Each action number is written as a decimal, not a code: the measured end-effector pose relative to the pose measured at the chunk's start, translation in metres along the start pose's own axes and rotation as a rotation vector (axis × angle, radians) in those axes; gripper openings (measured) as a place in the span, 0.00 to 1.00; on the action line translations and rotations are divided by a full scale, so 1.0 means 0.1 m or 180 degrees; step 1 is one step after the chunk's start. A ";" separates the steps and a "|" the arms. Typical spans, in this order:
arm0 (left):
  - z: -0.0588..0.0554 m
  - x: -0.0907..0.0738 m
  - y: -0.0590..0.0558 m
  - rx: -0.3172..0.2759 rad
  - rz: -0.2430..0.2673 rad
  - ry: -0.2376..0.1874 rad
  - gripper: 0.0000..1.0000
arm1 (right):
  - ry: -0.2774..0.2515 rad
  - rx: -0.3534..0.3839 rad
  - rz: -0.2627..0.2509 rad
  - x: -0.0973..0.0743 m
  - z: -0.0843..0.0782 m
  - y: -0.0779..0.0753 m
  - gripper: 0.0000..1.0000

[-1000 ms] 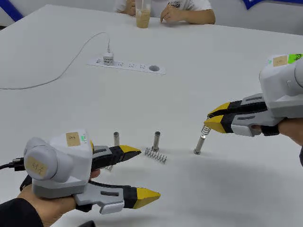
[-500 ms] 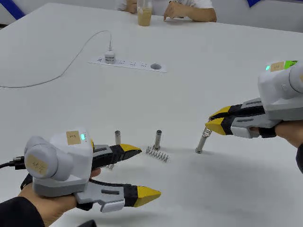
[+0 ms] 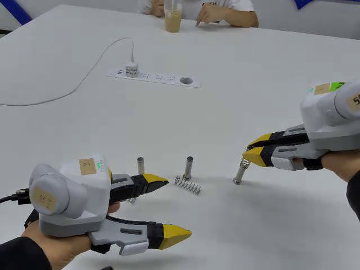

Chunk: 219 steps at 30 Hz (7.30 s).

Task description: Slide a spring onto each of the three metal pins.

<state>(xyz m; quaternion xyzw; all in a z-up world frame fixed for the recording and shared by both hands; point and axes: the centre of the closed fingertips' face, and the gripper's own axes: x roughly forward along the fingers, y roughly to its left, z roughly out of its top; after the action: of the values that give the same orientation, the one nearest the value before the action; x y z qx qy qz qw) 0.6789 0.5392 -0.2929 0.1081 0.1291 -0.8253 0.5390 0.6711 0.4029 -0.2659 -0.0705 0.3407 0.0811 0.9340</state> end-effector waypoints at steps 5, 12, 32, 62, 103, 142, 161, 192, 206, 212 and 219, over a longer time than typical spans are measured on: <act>0.00 0.00 -0.01 -0.0001 0.0000 0.0002 0.61 | 0.0040 0.0005 0.0010 0.07 -0.07 0.02 0.12; 0.00 -0.01 -0.01 -0.0008 0.0009 0.0001 0.60 | 0.0089 0.0036 0.0028 0.16 -0.16 0.02 0.12; -0.02 -0.01 -0.01 -0.0040 0.0032 -0.0004 0.60 | 0.0172 0.0145 0.0058 0.29 -0.33 0.02 0.12; -0.01 -0.01 0.00 -0.0033 0.0031 -0.0035 0.61 | 0.0324 0.0221 0.0092 0.21 -0.65 0.26 0.14; 0.02 0.00 0.00 -0.0014 0.0030 -0.0038 0.60 | 0.0242 -0.0040 0.0522 0.84 -0.21 0.77 0.16; 0.00 0.04 -0.06 0.0236 -0.0074 0.0034 0.45 | 0.0331 -0.0690 0.1201 0.29 -0.12 1.23 0.11; 0.01 0.05 -0.18 0.0588 -0.0238 0.0032 0.14 | 0.0395 -0.0857 0.1393 0.17 -0.08 1.39 0.11; 0.04 0.09 -0.23 0.0590 -0.0298 -0.0004 0.11 | -0.0016 -0.0958 0.1369 0.12 0.42 1.58 0.12; 0.07 0.09 -0.22 0.0556 -0.0288 -0.0053 0.11 | -0.0036 -0.0842 0.1363 0.13 0.39 1.56 0.13; 0.07 0.09 -0.21 0.0541 -0.0272 -0.0062 0.11 | -0.0075 -0.0849 0.1365 0.14 0.41 1.56 0.12; 0.07 0.09 -0.21 0.0508 -0.0272 -0.0049 0.16 | -0.0074 -0.0858 0.1340 0.14 0.42 1.54 0.12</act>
<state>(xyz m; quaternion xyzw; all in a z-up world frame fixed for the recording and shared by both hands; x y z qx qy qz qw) 0.6562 0.5371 -0.2872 0.1388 0.0633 -0.8561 0.4939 0.6774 0.5626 -0.2546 -0.1210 0.3232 0.3193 0.8826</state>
